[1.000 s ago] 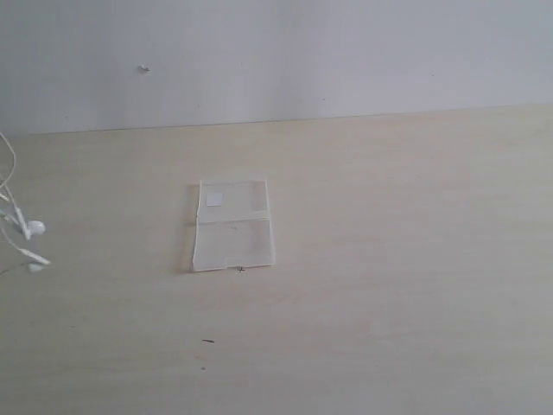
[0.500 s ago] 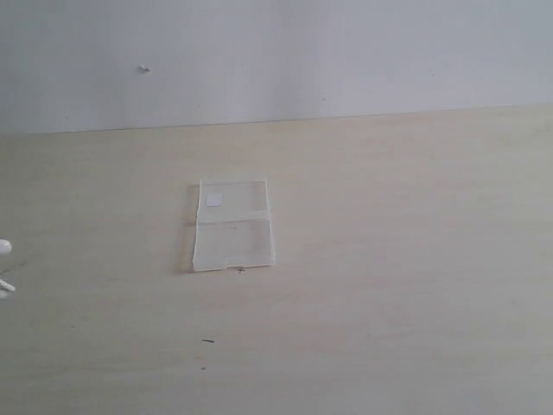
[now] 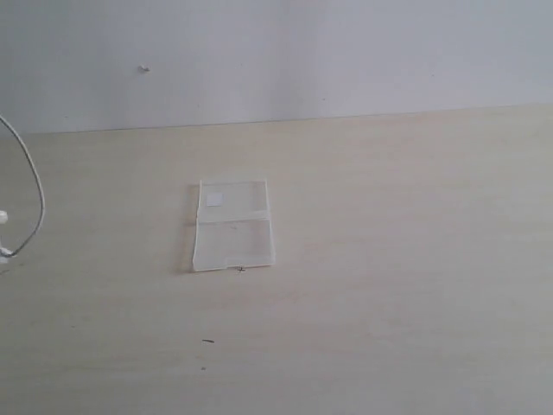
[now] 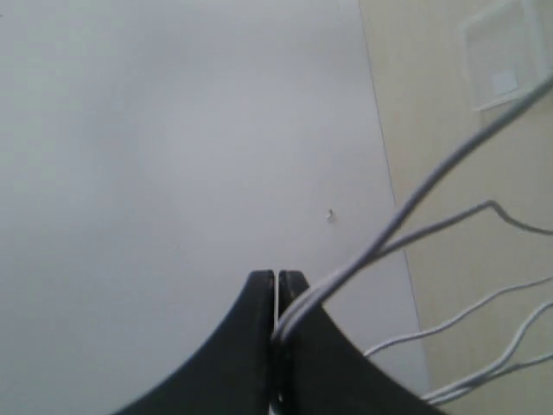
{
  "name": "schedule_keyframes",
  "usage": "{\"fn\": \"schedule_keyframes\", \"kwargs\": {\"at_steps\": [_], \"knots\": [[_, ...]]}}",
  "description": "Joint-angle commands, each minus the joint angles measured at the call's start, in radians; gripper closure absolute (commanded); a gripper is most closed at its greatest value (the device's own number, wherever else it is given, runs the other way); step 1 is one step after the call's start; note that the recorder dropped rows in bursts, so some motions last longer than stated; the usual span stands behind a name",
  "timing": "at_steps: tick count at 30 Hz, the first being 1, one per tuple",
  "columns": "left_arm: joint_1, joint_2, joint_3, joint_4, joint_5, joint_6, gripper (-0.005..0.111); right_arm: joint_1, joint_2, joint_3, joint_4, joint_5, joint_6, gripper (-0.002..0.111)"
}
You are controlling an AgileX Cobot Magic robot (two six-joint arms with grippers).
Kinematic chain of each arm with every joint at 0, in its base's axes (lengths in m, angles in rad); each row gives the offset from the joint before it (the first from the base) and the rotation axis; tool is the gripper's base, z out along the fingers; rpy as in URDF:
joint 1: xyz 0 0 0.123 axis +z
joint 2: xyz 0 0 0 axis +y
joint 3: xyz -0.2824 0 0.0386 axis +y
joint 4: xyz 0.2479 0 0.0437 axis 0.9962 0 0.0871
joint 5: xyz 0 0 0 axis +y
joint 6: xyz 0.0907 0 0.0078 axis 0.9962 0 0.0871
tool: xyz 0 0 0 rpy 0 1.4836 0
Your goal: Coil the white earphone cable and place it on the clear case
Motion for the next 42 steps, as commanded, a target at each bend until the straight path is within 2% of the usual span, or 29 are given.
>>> {"fn": "schedule_keyframes", "kwargs": {"at_steps": [1,17,21,23,27,29,42], "knots": [[-0.035,-0.003,-0.007,0.017,-0.027,0.008,0.107,-0.002,0.046,0.017,0.104,-0.021,-0.098,0.068],[-0.042,-0.033,-0.007,-0.038,-0.025,0.004,0.107,-0.002,0.065,0.018,0.097,0.002,-0.231,0.068],[-0.042,-0.041,-0.007,-0.038,-0.013,0.004,0.107,-0.002,0.068,0.018,0.169,0.002,-0.263,0.068],[-0.042,-0.041,-0.007,-0.048,-0.009,0.004,0.107,-0.002,0.074,0.018,0.180,0.002,-0.267,0.063],[-0.042,-0.044,-0.007,-0.048,-0.005,0.004,0.107,-0.002,0.099,0.018,0.162,0.002,-0.264,0.040],[-0.042,-0.044,-0.007,-0.061,-0.005,0.004,0.107,-0.002,0.121,0.018,0.162,-0.013,-0.266,0.034],[-0.042,-0.053,-0.007,-0.035,0.004,0.030,0.107,-0.002,0.230,0.018,0.239,-0.036,-0.411,0.033]]}}
